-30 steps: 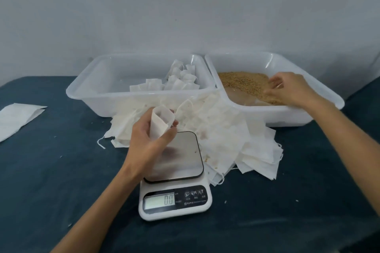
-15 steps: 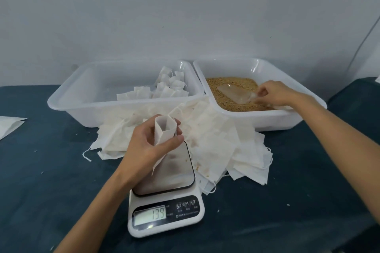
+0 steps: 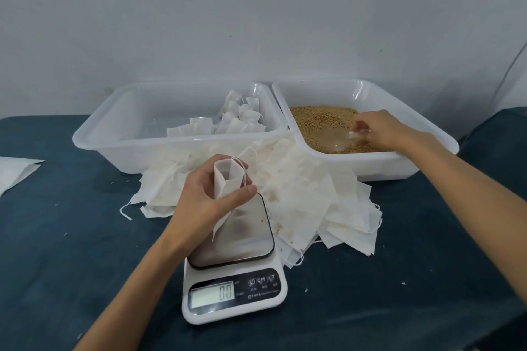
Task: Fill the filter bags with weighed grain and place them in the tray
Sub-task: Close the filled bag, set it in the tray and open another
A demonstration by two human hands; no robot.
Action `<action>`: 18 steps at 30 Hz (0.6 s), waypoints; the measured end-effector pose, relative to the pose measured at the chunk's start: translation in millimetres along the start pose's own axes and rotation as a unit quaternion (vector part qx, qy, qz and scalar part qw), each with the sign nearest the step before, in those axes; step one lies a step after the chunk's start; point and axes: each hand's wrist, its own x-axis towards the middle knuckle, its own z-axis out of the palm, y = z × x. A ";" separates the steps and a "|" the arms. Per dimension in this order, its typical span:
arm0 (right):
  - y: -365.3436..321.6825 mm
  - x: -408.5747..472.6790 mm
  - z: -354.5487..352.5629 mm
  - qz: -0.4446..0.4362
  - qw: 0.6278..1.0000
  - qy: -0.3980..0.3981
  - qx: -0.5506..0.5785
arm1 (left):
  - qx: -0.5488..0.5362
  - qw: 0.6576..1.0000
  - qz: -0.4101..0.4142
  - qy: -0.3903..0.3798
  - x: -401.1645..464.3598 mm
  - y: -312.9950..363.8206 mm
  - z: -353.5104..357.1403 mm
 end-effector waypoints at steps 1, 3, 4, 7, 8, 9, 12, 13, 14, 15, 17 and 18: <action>0.7 -0.8 -0.3 0.003 1.000 0.001 0.003 | -0.002 1.000 0.000 0.001 -0.5 0.0 -0.7; 4.2 -4.2 -0.8 0.014 1.000 0.009 0.000 | -0.006 1.000 0.000 0.002 -1.7 -0.1 -2.5; 6.5 -6.8 -1.7 0.019 1.000 0.012 0.000 | -0.007 1.000 0.000 0.002 -2.2 -0.2 -2.9; 11.6 -15.1 -6.5 0.026 0.999 0.030 0.024 | -0.013 1.000 -0.003 -0.001 -4.4 -0.4 -1.3; 13.4 -16.7 -8.5 0.028 0.998 0.038 0.039 | -0.015 1.000 -0.004 -0.001 -5.2 -0.3 -0.6; 14.9 -18.5 -10.4 0.032 0.997 0.046 0.055 | -0.016 1.000 -0.004 0.001 -5.8 -0.1 -0.3; 17.8 -24.4 -13.9 0.037 0.994 0.060 0.086 | -0.023 1.000 -0.005 0.003 -6.6 1.7 -1.1; 19.1 -26.7 -14.0 0.037 0.993 0.060 0.092 | -0.031 0.999 -0.009 0.001 -6.6 2.5 -1.3; 20.1 -28.5 -13.9 0.037 0.992 0.060 0.101 | -0.037 0.999 -0.012 -0.001 -6.4 2.9 -1.6; 20.5 -29.6 -13.6 0.038 0.992 0.059 0.109 | -0.041 0.999 -0.013 -0.003 -6.3 2.7 -2.0; 20.5 -30.4 -13.8 0.042 0.991 0.059 0.114 | -0.037 0.999 -0.014 -0.007 -5.9 1.6 -2.1; 20.5 -30.6 -14.2 0.044 0.991 0.060 0.112 | -0.034 0.999 -0.014 -0.009 -5.7 0.9 -1.8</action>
